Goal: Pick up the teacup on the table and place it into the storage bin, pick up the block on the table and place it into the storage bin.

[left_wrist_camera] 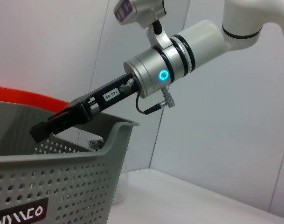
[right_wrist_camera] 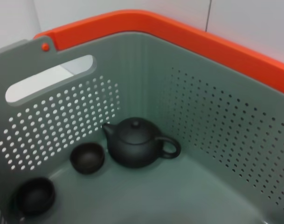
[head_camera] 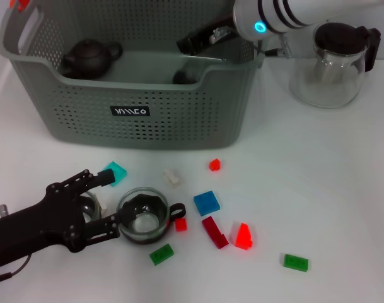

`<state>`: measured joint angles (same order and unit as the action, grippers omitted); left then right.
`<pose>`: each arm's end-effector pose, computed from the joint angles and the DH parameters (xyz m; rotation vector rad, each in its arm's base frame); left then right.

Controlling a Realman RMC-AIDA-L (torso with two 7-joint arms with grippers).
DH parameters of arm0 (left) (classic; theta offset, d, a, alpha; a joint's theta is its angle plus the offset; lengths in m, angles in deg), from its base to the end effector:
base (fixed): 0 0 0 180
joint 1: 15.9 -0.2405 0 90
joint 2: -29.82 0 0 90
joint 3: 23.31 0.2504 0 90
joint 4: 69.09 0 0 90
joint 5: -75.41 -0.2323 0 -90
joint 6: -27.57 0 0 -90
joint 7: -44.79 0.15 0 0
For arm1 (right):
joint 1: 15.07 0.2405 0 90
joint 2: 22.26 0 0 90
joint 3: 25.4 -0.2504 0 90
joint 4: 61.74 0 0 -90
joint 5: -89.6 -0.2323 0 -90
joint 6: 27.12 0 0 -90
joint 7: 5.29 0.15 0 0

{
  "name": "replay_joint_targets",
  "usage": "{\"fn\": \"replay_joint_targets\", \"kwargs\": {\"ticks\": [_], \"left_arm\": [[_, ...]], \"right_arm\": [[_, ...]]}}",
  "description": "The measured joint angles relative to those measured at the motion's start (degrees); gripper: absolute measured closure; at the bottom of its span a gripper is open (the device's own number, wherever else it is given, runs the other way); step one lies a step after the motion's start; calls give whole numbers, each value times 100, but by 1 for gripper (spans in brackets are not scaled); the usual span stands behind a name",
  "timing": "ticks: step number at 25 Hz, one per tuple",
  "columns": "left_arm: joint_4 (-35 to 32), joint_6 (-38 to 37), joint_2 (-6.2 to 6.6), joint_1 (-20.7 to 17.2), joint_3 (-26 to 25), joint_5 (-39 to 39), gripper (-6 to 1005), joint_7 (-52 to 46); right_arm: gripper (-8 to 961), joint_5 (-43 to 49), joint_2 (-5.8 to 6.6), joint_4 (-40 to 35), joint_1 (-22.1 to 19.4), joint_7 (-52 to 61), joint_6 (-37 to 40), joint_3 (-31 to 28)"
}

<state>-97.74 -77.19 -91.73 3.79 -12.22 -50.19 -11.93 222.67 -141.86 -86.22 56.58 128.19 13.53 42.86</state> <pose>-0.3278 0.2441 -0.0043 -2.4927 -0.5974 -1.0068 0.0588 0.5052 -0.0835 -2.4859 0.6957 0.0940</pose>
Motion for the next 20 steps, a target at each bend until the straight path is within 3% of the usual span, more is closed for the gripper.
{"fn": "replay_joint_targets", "kwargs": {"ticks": [3,6,8,11,14,16,20], "left_arm": [[0,0,0,-16,-6,1,139,9],[-1,0,0,-17,-9,2,139,10],[-1,-2,0,-11,-10,2,140,10],[0,-17,-1,2,-9,1,140,9],[-1,-19,0,27,-10,1,140,8],[0,-15,0,54,-5,1,140,6],[-1,-6,0,115,10,1,140,-1]], "right_arm": [[693,-143,1,-363,-220,-27,114,-124],[629,-675,-26,-1325,-828,-254,375,-282],[587,-1493,-52,-2157,-1458,-668,586,-371],[545,-3598,-10,-3008,-2492,-2000,1242,-589],[550,-5603,115,-2996,-3262,-3427,2566,-940],[555,-6404,205,-2684,-3623,-4197,3619,-1216],[572,-6732,371,-1860,-4126,-5285,5299,-1747]]}}
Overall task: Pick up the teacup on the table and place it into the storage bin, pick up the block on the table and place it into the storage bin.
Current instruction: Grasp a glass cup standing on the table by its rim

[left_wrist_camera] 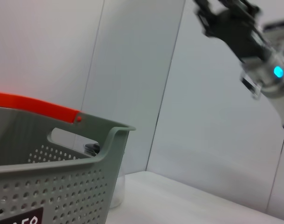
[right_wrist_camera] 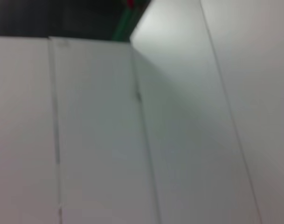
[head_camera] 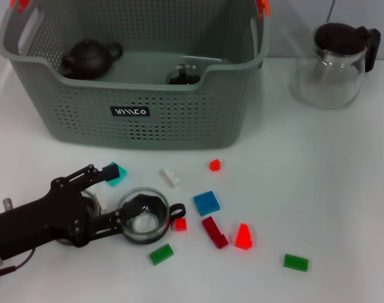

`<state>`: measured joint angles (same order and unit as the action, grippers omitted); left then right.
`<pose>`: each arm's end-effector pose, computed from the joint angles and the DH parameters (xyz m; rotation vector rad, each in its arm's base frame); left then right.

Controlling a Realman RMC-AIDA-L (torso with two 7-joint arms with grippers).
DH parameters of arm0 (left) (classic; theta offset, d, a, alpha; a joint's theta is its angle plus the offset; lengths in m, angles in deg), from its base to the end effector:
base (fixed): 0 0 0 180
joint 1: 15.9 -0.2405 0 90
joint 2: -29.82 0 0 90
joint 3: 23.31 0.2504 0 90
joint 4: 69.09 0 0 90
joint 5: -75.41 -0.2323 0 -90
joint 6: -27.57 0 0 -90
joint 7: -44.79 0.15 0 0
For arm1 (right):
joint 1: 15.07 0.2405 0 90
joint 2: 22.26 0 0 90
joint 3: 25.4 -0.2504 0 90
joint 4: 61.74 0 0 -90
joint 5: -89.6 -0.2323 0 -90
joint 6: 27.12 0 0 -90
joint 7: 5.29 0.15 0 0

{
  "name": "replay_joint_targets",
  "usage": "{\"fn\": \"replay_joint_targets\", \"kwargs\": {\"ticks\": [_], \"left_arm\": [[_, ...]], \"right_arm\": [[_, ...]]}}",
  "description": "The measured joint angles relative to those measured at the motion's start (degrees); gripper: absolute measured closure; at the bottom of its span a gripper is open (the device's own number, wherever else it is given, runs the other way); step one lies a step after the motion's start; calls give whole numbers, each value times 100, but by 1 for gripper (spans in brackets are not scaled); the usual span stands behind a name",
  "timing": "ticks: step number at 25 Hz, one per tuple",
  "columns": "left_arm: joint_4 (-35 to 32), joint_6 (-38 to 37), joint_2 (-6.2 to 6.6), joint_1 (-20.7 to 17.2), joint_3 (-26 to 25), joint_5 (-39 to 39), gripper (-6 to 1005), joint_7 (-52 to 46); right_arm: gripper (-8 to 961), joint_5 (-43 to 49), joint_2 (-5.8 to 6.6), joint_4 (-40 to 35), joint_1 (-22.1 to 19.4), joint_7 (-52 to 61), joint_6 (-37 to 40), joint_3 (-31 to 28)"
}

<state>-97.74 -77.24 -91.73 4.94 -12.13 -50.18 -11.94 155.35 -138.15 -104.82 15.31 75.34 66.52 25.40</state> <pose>-0.3227 0.2505 -0.0044 -2.5053 -0.5729 -1.0149 0.1742 0.3792 0.0953 -2.2994 0.2596 1.5272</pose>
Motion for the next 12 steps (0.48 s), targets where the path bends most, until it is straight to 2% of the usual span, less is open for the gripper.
{"fn": "replay_joint_targets", "kwargs": {"ticks": [1,2,3,4,9,12], "left_arm": [[0,0,0,4,4,0,140,0],[0,2,0,8,4,-3,140,-1],[0,2,0,8,2,-9,140,-2],[0,2,0,8,-2,-15,140,-2],[-11,-51,7,-44,-21,-30,140,-26],[-151,-211,33,-53,18,-50,140,-215]], "right_arm": [[576,157,35,124,-119,-121,231,-58],[567,894,46,136,-360,-221,434,-56],[557,1259,38,99,-458,-243,490,-47],[548,1259,38,99,-458,-243,490,-47],[453,3385,-136,-346,-873,-425,859,-124],[376,3814,-173,-425,-977,-409,956,-318]]}}
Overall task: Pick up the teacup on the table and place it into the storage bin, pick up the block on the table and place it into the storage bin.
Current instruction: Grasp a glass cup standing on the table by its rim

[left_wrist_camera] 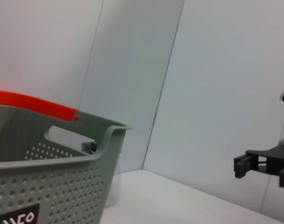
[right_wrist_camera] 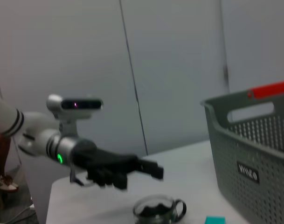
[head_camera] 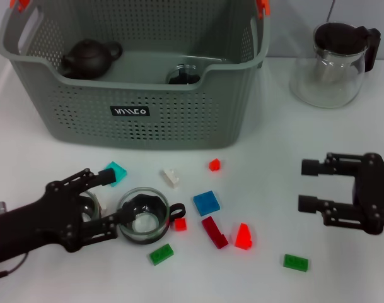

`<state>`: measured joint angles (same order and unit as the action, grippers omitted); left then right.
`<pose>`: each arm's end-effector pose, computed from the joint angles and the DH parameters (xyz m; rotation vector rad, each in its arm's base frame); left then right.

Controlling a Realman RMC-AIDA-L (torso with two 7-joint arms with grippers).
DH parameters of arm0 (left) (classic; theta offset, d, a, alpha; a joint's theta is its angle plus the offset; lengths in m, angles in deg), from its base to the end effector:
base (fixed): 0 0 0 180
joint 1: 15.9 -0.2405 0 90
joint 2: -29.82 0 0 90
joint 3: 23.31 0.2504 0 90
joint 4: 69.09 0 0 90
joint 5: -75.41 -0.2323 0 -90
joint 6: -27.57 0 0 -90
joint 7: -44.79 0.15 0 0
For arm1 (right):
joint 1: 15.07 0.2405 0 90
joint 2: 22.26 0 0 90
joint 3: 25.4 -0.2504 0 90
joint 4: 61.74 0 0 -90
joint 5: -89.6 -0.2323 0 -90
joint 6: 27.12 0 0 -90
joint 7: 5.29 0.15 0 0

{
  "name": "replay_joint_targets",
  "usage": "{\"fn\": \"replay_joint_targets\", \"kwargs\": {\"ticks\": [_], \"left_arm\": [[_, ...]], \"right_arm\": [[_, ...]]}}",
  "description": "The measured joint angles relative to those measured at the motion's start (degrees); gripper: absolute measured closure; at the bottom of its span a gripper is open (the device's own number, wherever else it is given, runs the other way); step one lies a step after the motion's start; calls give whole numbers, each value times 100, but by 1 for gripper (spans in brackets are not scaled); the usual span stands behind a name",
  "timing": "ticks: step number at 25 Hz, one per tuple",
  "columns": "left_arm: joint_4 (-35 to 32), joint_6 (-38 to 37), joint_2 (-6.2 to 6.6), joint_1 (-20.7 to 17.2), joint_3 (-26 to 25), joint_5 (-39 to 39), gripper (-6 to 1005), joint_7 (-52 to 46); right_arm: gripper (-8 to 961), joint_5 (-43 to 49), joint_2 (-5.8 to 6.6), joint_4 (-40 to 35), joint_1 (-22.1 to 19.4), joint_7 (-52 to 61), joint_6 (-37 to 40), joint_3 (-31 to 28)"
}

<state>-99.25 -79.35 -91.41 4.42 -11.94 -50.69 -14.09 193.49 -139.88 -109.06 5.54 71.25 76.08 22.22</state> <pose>-0.3239 0.2457 0.0027 -2.5262 -0.5967 -1.0240 0.2653 0.2980 0.0302 -2.8282 0.4072 0.8637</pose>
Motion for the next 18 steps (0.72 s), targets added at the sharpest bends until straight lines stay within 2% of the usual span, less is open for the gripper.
{"fn": "replay_joint_targets", "kwargs": {"ticks": [2,6,9,13,16,18], "left_arm": [[-295,-261,15,-7,82,-8,140,-289],[-2080,-817,-64,-39,552,-13,140,-1655],[-3458,-922,-116,-53,1244,-13,140,-2814],[-4833,-961,-114,-41,2271,-228,140,-3937],[-5577,-942,-115,120,3010,-964,140,-4657],[-5903,-927,-163,294,3464,-1536,140,-5117]], "right_arm": [[325,131,2,-22,-26,58,54,-110],[307,513,47,-203,-1,432,87,-178],[298,761,70,-307,44,641,73,-208],[297,829,75,-312,68,628,100,-318],[297,848,77,-290,80,624,86,-333],[297,861,82,-289,93,635,86,-335]]}}
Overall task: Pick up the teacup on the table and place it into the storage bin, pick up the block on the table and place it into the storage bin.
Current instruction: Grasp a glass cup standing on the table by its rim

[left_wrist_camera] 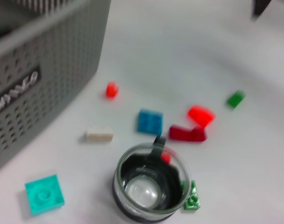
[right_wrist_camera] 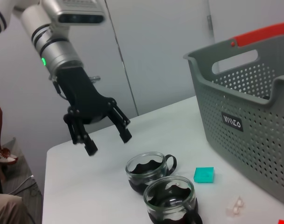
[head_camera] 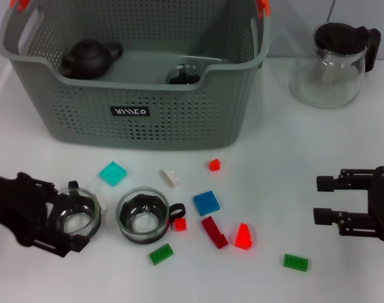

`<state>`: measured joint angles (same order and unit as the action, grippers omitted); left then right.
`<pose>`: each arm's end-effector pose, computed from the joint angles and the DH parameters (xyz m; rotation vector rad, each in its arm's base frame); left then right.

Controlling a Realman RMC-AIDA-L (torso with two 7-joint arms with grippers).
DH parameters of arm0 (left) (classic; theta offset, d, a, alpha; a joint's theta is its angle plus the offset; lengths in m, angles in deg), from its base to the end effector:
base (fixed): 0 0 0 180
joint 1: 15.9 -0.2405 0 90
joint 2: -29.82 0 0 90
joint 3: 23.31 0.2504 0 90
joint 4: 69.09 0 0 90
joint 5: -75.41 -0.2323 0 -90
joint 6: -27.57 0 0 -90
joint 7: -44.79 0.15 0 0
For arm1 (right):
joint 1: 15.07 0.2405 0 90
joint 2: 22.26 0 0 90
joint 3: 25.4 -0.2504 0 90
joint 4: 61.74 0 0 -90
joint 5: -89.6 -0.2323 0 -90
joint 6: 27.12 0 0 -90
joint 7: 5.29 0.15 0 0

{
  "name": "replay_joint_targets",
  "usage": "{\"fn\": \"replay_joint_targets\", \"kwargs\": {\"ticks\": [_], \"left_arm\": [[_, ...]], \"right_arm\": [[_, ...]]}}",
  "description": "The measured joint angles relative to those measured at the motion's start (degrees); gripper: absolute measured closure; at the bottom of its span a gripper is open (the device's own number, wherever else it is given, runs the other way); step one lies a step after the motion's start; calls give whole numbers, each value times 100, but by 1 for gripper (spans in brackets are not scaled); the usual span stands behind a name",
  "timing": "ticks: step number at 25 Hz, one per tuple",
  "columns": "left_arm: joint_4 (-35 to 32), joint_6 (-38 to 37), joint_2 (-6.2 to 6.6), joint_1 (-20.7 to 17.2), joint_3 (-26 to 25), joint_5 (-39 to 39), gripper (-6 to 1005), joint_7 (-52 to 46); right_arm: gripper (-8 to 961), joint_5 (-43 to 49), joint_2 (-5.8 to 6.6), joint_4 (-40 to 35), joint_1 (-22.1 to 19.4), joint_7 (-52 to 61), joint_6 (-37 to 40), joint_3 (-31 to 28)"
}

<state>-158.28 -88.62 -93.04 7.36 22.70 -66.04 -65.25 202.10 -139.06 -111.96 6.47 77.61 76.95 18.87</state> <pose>-0.2334 0.2926 0.0916 -2.8645 -0.7629 0.1716 0.2778 0.2993 0.0415 -2.8770 0.5535 0.6847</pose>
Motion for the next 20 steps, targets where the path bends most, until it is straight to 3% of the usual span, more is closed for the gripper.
{"fn": "replay_joint_targets", "kwargs": {"ticks": [4,13,20], "left_arm": [[-414,160,-154,185,647,-543,140,-560],[-598,1126,-156,-100,2332,-1074,140,-1587],[-286,1497,-144,-259,2708,-1231,140,-1675]], "right_arm": [[297,14,0,3,46,20,7,-46],[297,34,-1,31,78,99,41,-127],[297,41,-22,31,68,104,21,-130]]}}
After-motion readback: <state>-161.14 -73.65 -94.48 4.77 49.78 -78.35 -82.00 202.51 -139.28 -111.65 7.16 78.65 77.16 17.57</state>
